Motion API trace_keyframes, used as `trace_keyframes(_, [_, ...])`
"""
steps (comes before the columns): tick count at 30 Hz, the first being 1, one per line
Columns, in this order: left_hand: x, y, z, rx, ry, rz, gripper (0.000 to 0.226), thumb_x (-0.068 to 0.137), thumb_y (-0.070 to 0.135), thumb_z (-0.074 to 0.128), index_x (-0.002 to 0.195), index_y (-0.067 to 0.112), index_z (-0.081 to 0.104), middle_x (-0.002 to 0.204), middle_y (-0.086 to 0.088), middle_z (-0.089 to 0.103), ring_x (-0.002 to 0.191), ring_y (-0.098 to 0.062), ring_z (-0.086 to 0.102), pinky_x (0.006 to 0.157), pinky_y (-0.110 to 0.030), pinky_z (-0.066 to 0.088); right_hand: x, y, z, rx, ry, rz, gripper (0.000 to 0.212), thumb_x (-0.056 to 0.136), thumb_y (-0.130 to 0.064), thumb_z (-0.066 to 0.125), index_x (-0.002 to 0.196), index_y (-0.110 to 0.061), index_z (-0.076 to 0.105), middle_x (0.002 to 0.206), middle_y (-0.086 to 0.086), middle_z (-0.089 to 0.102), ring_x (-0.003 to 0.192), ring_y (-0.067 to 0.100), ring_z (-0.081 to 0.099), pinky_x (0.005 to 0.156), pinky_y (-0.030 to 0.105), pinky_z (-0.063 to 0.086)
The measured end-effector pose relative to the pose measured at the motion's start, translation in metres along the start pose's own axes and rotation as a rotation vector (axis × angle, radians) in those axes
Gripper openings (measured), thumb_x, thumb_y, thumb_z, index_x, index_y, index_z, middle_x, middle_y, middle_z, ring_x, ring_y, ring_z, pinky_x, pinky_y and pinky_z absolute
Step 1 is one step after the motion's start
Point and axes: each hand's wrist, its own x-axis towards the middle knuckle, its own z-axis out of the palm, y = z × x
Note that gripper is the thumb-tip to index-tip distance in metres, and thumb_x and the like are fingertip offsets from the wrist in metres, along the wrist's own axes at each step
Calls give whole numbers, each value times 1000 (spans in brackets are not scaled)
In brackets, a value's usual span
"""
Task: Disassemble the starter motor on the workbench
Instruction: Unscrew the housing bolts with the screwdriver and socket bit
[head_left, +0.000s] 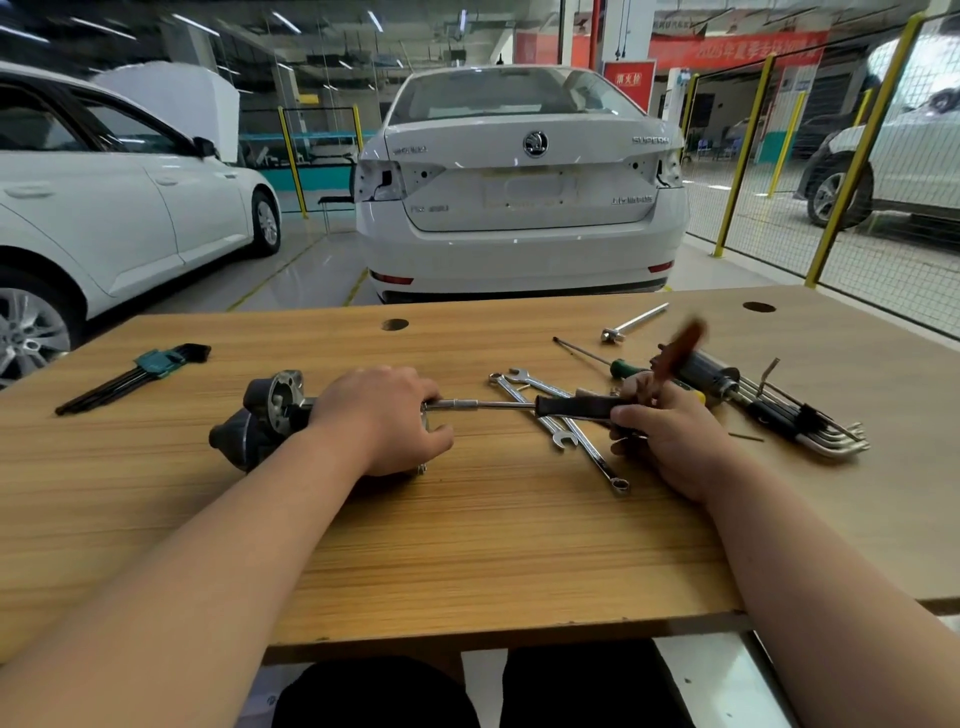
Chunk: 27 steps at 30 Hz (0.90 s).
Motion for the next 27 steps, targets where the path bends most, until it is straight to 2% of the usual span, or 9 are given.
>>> trace_keyframes(3, [0, 0, 0, 1, 2, -4, 63, 76, 71, 35, 127, 36, 50, 122, 11, 55, 109, -16, 52, 75, -34, 37, 1, 3, 0, -46, -15, -21, 29, 68, -11, 72, 67, -38, 63, 95, 8, 64, 68, 14, 68, 65, 30, 55])
trace_keyframes(7, [0, 1, 1, 0, 17, 0, 61, 76, 71, 36, 124, 36, 52, 119, 11, 56, 106, -14, 52, 72, -33, 35, 6, 9, -3, 38, -27, -11, 26, 61, -12, 74, 73, -35, 68, 87, 8, 66, 62, 16, 65, 61, 30, 54])
trace_keyframes(11, [0, 1, 1, 0, 21, 1, 60, 76, 71, 36, 122, 35, 53, 116, 11, 57, 104, -15, 53, 71, -32, 37, 6, 4, -5, 78, -48, 36, 17, 81, -4, 70, 90, -18, 68, 70, 6, 63, 48, 12, 55, 44, 24, 46])
trace_keyframes(12, [1, 1, 1, 3, 17, 0, 60, 76, 70, 37, 122, 35, 53, 117, 11, 57, 104, -15, 53, 72, -33, 36, 4, 2, -5, 43, -54, 47, 7, 86, -11, 68, 91, -15, 68, 70, 7, 63, 46, 12, 52, 42, 24, 43])
trace_keyframes(13, [1, 2, 0, 6, 12, -3, 60, 77, 70, 37, 122, 35, 53, 117, 11, 56, 105, -15, 52, 72, -33, 36, 2, -1, -5, 2, -52, 53, 9, 90, -23, 66, 92, -14, 68, 70, 8, 65, 44, 11, 50, 41, 24, 41])
trace_keyframes(16, [0, 2, -1, 6, -2, -10, 58, 77, 70, 39, 123, 36, 53, 119, 11, 55, 106, -15, 51, 75, -33, 37, 0, -8, -3, -55, -7, 124, 51, 92, -60, 51, 96, -12, 67, 68, 10, 68, 38, 13, 43, 38, 23, 37])
trace_keyframes(18, [0, 3, -1, -4, -1, -6, 57, 77, 69, 41, 121, 35, 53, 118, 11, 55, 106, -15, 51, 75, -33, 36, 1, -11, -1, -27, 42, 188, 61, 88, -69, 46, 97, -12, 65, 65, 11, 67, 36, 14, 42, 37, 22, 36])
trace_keyframes(24, [0, 2, -1, -20, 5, -8, 52, 76, 69, 42, 113, 36, 54, 110, 12, 56, 96, -12, 49, 73, -32, 36, 2, -6, 7, -96, 132, 160, 41, 100, -52, 42, 98, -19, 67, 53, 4, 54, 40, 15, 43, 46, 30, 38])
trace_keyframes(27, [-1, 2, -1, -18, 15, -8, 51, 75, 69, 41, 111, 36, 54, 104, 13, 55, 91, -11, 48, 71, -32, 37, 3, -4, 8, -109, 152, 112, 30, 100, -46, 46, 101, -24, 67, 69, 6, 62, 45, 13, 49, 49, 30, 43])
